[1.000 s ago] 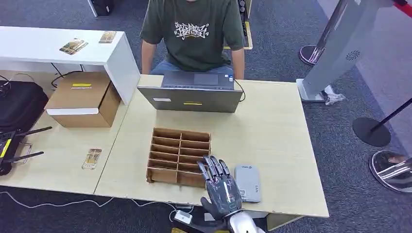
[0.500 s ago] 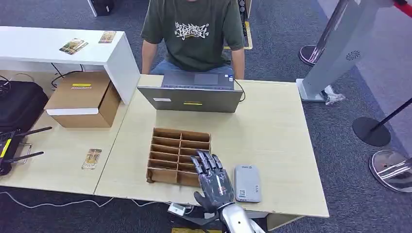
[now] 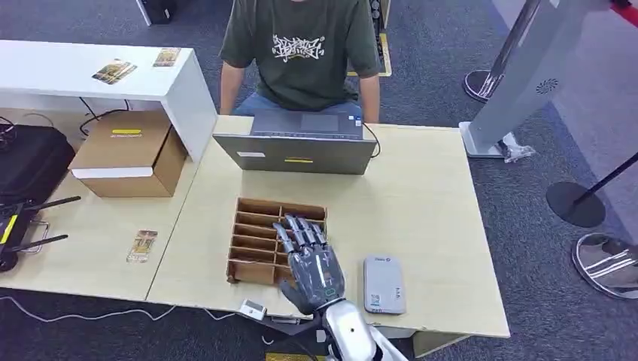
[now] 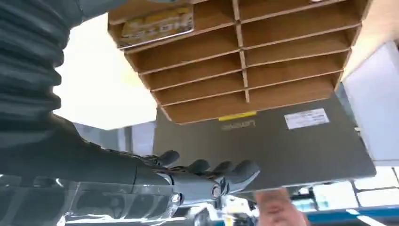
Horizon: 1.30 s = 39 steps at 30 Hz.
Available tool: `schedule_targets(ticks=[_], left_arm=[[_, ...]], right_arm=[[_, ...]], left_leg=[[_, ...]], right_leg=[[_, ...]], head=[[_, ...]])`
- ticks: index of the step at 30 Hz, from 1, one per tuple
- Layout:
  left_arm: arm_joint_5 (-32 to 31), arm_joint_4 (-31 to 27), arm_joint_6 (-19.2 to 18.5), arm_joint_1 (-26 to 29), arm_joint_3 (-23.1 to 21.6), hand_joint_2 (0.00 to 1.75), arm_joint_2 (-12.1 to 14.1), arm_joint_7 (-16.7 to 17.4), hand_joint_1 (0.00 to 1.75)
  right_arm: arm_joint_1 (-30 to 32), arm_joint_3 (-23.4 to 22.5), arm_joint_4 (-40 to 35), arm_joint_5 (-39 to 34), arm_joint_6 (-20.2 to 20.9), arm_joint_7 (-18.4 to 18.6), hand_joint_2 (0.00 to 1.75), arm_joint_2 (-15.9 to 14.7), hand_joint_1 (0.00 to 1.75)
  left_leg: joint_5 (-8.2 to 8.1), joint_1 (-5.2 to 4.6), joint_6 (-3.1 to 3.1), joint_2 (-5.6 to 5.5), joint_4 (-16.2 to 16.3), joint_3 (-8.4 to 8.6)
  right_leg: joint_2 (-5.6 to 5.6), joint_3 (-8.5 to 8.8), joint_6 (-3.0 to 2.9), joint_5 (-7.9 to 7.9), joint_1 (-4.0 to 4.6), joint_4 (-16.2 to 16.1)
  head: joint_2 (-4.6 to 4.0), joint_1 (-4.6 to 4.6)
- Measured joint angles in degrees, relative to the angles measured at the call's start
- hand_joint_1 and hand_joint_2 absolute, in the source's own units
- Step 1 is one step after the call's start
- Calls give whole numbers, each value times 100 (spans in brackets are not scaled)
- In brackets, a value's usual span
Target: Pass the card to the sensor for recognition and then transmit it.
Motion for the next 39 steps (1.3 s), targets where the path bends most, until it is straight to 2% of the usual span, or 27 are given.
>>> schedule_targets(ticks=[18, 30, 39], left_arm=[[57, 0, 0, -26, 0, 0, 0, 7, 0], [81, 0, 22, -28, 0, 0, 2, 7, 0], [81, 0, 22, -29, 0, 0, 2, 7, 0]], right_arm=[[-253, 50, 308, -267, 4, 127, 175, 142, 0], [-233, 66, 280, -85, 730, 617, 175, 133, 0], [-189, 66, 179, 4, 857, 728, 175, 103, 0]], left_leg=[[0, -1, 0, 1, 0, 0], [0, -1, 0, 2, 0, 1], [0, -1, 0, 2, 0, 1]], right_leg=[[3, 0, 0, 0, 0, 0], [3, -1, 0, 0, -1, 0], [4, -2, 0, 0, 0, 0]], head=[[0, 0], [0, 0], [0, 2]])
